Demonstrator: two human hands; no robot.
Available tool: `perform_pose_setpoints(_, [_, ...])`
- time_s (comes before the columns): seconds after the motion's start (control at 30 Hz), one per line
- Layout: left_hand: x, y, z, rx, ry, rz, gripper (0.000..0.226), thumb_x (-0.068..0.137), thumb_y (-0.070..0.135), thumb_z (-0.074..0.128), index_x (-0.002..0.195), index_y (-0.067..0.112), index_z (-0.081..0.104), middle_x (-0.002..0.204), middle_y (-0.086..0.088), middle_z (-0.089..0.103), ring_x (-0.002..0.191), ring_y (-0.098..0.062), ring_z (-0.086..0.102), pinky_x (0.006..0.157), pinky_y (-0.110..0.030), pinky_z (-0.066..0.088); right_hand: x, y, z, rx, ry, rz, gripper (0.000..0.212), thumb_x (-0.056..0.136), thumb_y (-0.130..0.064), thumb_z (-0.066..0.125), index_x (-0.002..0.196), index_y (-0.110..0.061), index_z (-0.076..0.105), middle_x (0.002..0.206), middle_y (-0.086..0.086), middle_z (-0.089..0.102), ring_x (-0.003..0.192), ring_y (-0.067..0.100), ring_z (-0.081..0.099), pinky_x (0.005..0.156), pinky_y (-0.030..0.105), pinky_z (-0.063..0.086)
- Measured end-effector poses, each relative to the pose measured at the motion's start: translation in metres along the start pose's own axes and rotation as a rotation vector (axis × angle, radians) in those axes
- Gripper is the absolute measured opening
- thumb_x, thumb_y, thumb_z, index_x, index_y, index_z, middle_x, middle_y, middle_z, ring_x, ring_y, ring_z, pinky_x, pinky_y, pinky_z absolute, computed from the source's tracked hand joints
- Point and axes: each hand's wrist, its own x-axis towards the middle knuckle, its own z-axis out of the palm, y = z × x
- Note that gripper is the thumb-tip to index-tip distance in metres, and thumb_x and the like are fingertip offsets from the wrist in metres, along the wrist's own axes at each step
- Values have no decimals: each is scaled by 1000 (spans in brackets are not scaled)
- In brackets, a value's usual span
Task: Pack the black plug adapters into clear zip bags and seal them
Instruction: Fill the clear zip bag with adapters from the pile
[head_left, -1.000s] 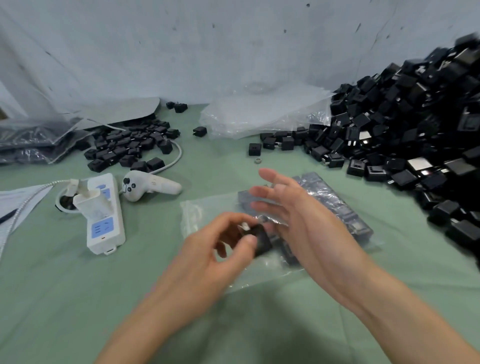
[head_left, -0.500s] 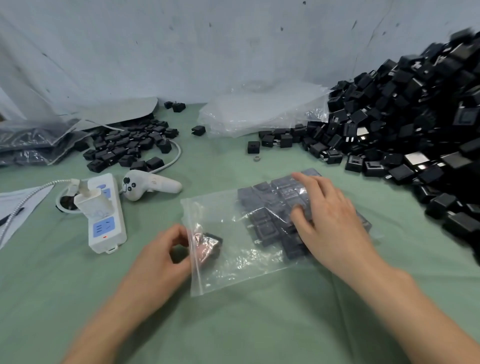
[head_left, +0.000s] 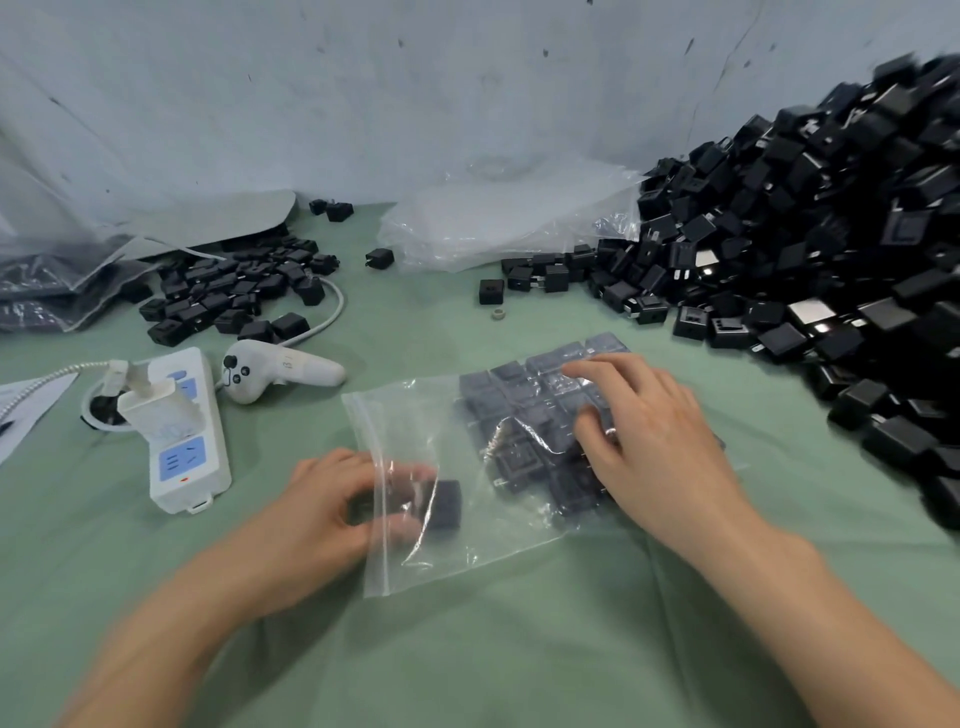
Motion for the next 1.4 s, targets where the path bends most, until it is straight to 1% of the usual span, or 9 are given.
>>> perform_pose_setpoints(0.13, [8,5,-6,8,-151,-59,41,79,53,70,107,76,53,117,23,53,122,1,39,108,-26,34,2,0,-1,7,9,-18,40,97,-26,44,137,-26,53,134,-5,51,117,19,49,106,38,35])
perform_pose_setpoints(0.3, [13,12,-5,-35,-186,-37,42,65,66,63,104,77,54,116,18,52,124,3,36,106,-18,31,3,1,-2,4,0,-26,41,97,-26,43,136,-25,54,132,-6,53,116,19,49,106,38,35])
perform_pose_setpoints(0.4, [14,13,-2,-6,-91,34,44,66,62,64,105,78,50,123,24,50,133,19,18,124,-29,4,3,4,-1,-12,-25,-38,38,97,-25,46,133,-26,58,130,-7,55,118,20,50,107,38,34])
perform_pose_setpoints(0.53, [12,11,1,81,-50,83,52,66,63,60,107,84,35,125,34,35,108,46,-14,101,1,-20,1,5,-1,-6,-88,-91,36,97,-30,44,128,-32,62,131,-11,55,124,17,47,110,33,29])
perform_pose_setpoints(0.7, [14,3,9,-74,-108,46,38,75,65,70,111,69,57,137,34,42,142,15,17,124,-36,13,0,4,4,-35,-170,-198,34,102,-32,43,131,-37,60,140,-10,51,130,16,41,117,33,22])
perform_pose_setpoints(0.83, [23,7,17,-126,-172,77,36,79,46,79,112,55,67,122,30,56,122,5,51,104,-21,41,-1,5,8,-48,-188,-215,34,103,-32,41,132,-37,58,141,-13,51,129,15,40,117,32,23])
perform_pose_setpoints(1.03, [30,17,27,-163,-131,111,36,71,58,78,106,53,68,98,12,64,98,-8,61,85,-21,49,-2,7,11,-51,-192,-220,40,101,-37,33,132,-36,59,138,-13,52,127,15,42,117,34,27])
perform_pose_setpoints(1.23, [24,17,20,-313,-201,20,24,79,23,83,98,35,73,101,23,68,90,3,68,71,-6,49,-1,9,9,-43,-175,-212,33,102,-31,44,130,-36,60,138,-11,53,128,16,42,117,34,25])
perform_pose_setpoints(1.4, [32,18,25,-67,-96,75,31,70,59,79,79,32,67,90,23,61,84,-2,61,69,-13,47,0,8,8,-40,-166,-211,33,101,-32,42,129,-34,62,137,-10,53,128,16,43,116,32,23])
